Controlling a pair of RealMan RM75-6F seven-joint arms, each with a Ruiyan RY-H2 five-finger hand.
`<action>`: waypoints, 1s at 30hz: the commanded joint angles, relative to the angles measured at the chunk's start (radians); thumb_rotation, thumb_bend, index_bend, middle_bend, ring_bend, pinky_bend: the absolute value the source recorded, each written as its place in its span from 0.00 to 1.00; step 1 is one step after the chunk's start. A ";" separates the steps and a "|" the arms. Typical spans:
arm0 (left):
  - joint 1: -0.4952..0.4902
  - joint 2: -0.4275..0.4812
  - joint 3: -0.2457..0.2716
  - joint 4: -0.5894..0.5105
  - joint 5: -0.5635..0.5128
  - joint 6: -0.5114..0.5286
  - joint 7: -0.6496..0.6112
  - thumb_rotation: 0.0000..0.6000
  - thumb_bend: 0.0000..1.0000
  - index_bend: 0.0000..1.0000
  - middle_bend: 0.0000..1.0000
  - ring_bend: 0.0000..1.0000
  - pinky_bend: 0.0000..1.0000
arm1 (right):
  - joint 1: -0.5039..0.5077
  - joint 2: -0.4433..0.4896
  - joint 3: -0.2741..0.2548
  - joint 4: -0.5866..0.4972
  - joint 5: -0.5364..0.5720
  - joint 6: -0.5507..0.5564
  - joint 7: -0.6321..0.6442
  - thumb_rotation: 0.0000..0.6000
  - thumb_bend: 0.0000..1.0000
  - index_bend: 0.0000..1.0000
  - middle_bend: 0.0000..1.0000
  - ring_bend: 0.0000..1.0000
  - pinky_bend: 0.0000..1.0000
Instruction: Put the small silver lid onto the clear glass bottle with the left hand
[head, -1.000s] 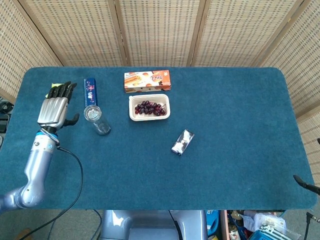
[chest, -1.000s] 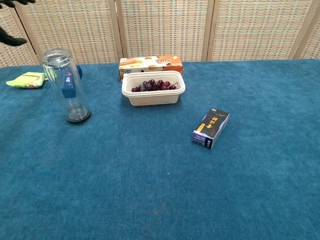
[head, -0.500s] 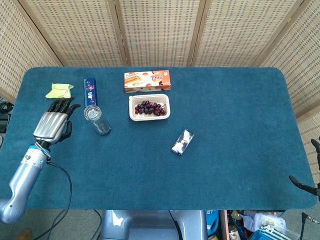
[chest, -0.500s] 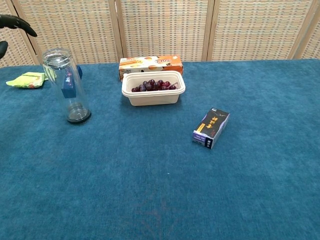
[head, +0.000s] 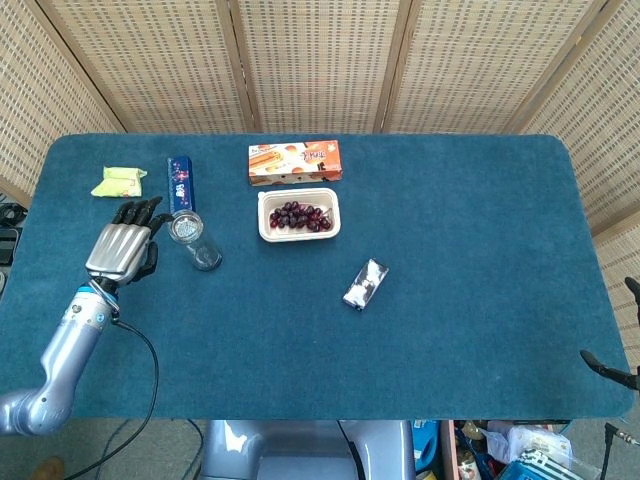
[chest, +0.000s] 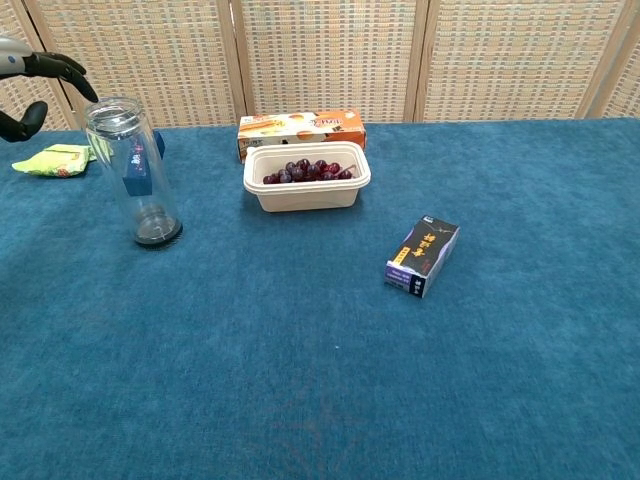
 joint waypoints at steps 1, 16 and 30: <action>-0.006 -0.006 -0.001 0.005 -0.011 -0.004 0.006 1.00 0.77 0.19 0.00 0.00 0.00 | 0.000 0.001 0.000 -0.001 -0.001 0.000 0.000 1.00 0.00 0.05 0.00 0.00 0.00; -0.039 -0.052 -0.003 0.029 -0.045 -0.017 0.025 1.00 0.77 0.21 0.00 0.00 0.00 | -0.001 0.002 0.001 -0.001 0.001 0.002 0.004 1.00 0.00 0.05 0.00 0.00 0.00; -0.049 -0.063 0.001 0.045 -0.070 -0.018 0.032 1.00 0.77 0.23 0.00 0.00 0.00 | -0.001 0.001 0.002 0.002 0.002 0.001 0.004 1.00 0.00 0.05 0.00 0.00 0.00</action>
